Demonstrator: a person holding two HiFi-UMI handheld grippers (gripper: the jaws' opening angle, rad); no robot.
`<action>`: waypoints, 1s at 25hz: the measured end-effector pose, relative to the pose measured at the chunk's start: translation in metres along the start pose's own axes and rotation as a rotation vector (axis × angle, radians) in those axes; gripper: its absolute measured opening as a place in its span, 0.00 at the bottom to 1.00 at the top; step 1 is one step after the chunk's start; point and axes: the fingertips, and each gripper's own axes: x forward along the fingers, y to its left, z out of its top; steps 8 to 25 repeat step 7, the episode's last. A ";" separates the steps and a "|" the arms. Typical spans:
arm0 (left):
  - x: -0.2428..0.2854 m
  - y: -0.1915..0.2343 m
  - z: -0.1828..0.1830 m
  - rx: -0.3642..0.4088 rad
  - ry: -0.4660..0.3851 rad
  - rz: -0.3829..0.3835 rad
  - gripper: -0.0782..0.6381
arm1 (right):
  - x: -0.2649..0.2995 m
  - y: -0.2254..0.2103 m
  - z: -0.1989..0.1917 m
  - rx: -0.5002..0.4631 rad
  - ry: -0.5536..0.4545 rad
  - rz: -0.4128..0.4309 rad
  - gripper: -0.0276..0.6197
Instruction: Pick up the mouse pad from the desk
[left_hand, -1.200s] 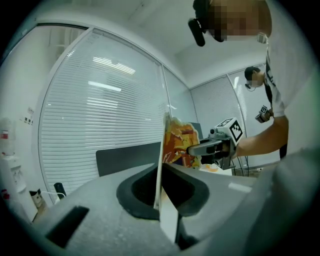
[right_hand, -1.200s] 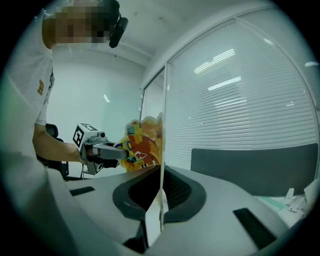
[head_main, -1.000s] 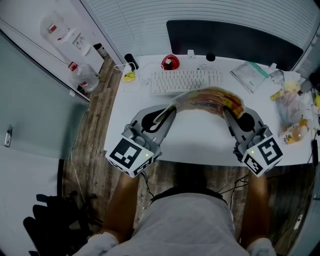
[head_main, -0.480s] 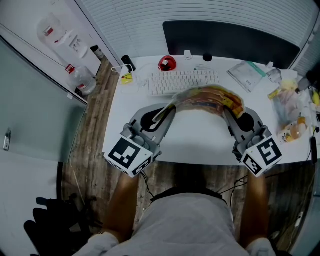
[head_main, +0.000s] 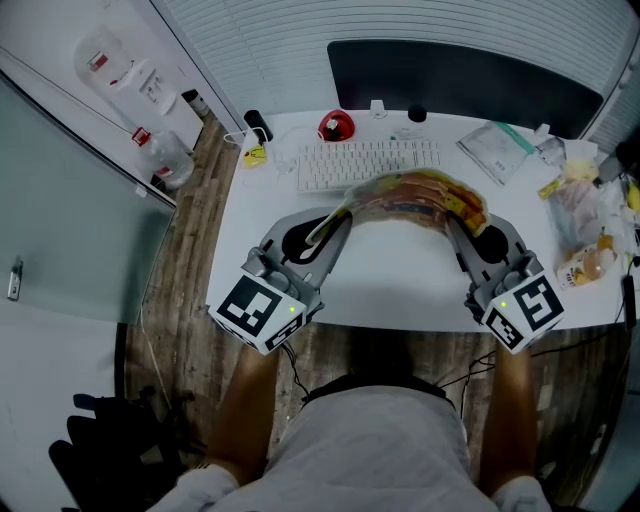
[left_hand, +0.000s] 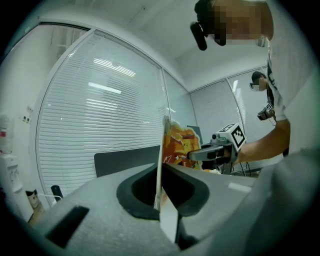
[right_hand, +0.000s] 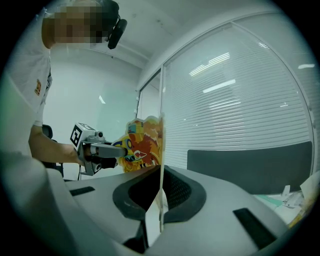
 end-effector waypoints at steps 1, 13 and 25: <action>0.000 0.000 0.000 0.000 0.001 0.000 0.14 | 0.000 0.000 0.000 0.000 0.001 0.001 0.07; 0.001 0.000 0.001 0.001 0.000 0.000 0.14 | 0.000 -0.001 0.000 0.000 0.001 0.000 0.07; 0.001 0.000 0.001 0.001 0.000 0.000 0.14 | 0.000 -0.001 0.000 0.000 0.001 0.000 0.07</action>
